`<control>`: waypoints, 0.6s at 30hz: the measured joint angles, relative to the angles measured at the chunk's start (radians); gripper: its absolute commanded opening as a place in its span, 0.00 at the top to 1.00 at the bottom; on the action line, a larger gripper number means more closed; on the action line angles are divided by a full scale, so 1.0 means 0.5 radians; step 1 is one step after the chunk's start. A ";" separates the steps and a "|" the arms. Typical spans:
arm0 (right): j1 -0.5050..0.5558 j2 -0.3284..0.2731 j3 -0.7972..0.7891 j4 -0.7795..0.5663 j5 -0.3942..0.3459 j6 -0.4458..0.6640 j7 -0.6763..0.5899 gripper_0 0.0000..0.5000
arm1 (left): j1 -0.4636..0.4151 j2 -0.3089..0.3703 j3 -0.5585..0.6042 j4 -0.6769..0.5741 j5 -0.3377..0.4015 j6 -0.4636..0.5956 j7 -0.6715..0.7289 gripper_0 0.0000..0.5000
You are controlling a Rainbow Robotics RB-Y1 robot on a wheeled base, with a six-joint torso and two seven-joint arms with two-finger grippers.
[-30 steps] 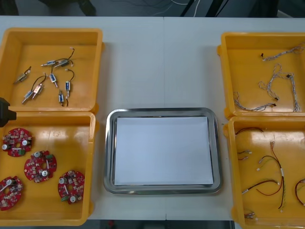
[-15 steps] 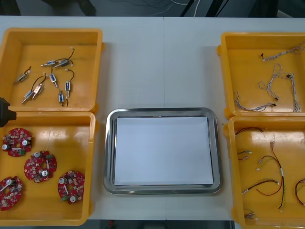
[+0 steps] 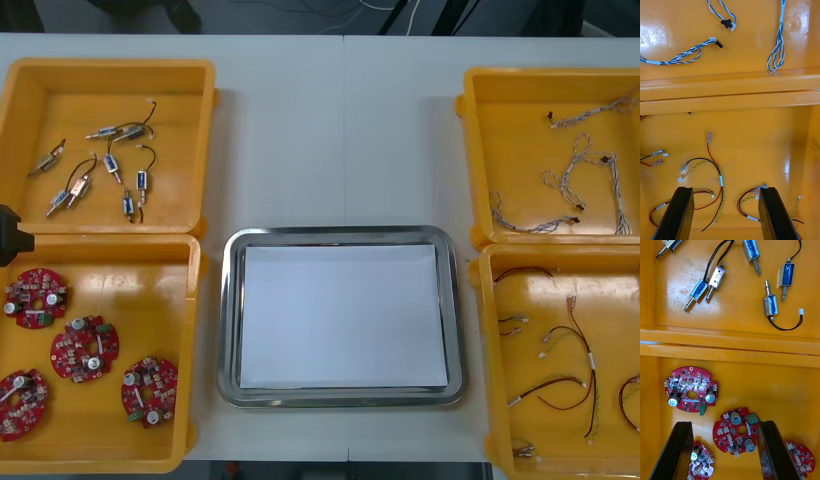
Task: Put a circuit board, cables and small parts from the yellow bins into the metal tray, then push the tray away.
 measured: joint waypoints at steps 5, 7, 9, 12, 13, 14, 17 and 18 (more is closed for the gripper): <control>0.000 0.000 0.000 0.000 0.000 0.000 0.000 0.00 | 0.000 0.000 0.000 0.000 0.000 0.000 0.000 0.00; 0.000 0.000 0.000 0.000 0.000 0.000 0.000 0.00 | 0.000 0.000 0.000 0.000 0.000 0.000 0.000 0.00; 0.000 0.000 0.000 0.000 0.000 0.000 0.000 0.00 | 0.000 0.000 0.000 0.000 0.000 0.000 0.000 0.00; 0.000 0.000 0.000 0.000 0.000 0.000 0.000 0.00 | 0.000 0.000 0.000 0.000 0.000 0.000 0.000 0.00; 0.000 0.000 0.000 0.000 0.000 0.000 0.000 0.00 | 0.000 0.000 0.000 0.000 0.000 0.000 0.000 0.00; 0.000 0.000 0.000 0.000 0.000 0.000 0.000 0.00 | 0.000 0.000 0.000 0.000 0.000 0.000 0.000 0.00; 0.000 0.000 0.000 0.000 0.000 0.000 0.000 0.00 | 0.000 0.000 0.000 0.000 0.000 0.000 0.000 0.00; 0.000 0.000 0.000 0.000 0.000 0.000 0.000 0.00 | 0.000 0.000 0.000 0.000 0.000 0.000 0.000 0.00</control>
